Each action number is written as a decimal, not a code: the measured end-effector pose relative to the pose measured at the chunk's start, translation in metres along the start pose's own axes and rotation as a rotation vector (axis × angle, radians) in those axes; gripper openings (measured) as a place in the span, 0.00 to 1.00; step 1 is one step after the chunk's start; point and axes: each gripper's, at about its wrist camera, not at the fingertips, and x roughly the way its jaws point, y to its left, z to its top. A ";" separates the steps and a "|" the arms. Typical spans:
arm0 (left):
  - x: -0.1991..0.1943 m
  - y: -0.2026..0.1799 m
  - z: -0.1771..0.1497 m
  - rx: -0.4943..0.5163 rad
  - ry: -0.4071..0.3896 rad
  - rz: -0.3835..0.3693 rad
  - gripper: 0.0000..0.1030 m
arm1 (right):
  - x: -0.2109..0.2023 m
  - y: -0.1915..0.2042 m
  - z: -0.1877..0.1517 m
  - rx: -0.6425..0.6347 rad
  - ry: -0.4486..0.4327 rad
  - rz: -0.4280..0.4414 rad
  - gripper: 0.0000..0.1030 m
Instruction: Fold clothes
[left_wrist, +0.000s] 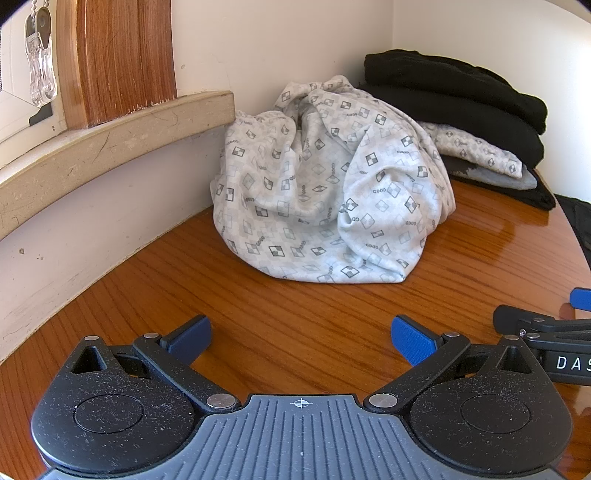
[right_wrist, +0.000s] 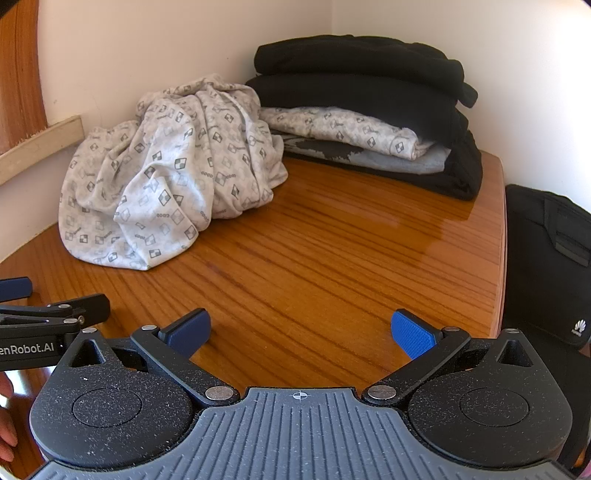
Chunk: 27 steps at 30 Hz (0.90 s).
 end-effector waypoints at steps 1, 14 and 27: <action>0.000 0.000 0.000 0.000 0.000 0.000 1.00 | 0.000 0.000 0.000 0.000 0.000 0.000 1.00; 0.000 0.000 -0.001 -0.003 0.000 0.004 1.00 | -0.001 0.000 0.000 0.001 0.000 0.000 1.00; 0.001 0.000 -0.001 -0.003 0.000 0.004 1.00 | 0.000 0.002 0.000 -0.001 -0.003 -0.001 1.00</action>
